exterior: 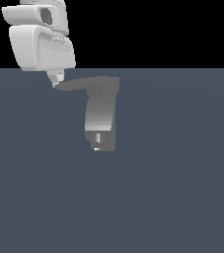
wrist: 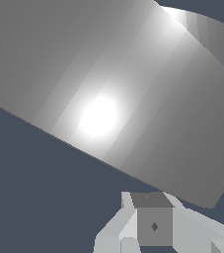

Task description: Turn on the faucet by rotating a designated handle.

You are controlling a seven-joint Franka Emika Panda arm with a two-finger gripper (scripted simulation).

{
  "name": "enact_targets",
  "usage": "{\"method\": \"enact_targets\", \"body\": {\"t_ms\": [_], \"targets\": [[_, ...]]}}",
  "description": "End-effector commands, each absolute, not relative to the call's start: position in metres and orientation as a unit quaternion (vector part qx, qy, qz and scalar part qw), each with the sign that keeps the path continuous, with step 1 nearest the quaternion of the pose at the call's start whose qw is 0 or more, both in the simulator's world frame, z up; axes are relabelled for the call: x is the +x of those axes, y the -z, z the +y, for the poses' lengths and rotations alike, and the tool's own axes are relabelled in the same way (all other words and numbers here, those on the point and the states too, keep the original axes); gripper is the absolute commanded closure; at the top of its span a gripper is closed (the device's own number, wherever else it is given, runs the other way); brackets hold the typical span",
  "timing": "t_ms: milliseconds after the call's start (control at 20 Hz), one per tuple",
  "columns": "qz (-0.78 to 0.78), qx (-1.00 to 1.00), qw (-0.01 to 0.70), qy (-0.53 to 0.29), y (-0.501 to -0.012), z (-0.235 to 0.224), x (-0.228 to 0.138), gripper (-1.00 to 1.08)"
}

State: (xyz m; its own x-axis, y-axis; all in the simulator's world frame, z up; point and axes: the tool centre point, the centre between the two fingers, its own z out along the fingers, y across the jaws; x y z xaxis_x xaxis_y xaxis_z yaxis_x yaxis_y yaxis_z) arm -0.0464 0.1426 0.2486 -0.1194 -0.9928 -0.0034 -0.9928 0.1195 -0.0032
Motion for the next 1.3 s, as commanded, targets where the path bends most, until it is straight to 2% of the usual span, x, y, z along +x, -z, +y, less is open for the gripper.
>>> {"method": "enact_targets", "body": {"t_ms": [0,1000,1250], "targets": [[0.751,-0.660,0.001,0.000,-0.248,0.133,-0.052,1.08],[0.750,-0.661,0.000,0.000,-0.249,0.103,-0.101,1.08],[0.748,-0.663,0.001,0.000,-0.249,0.094,-0.101,1.08]]}}
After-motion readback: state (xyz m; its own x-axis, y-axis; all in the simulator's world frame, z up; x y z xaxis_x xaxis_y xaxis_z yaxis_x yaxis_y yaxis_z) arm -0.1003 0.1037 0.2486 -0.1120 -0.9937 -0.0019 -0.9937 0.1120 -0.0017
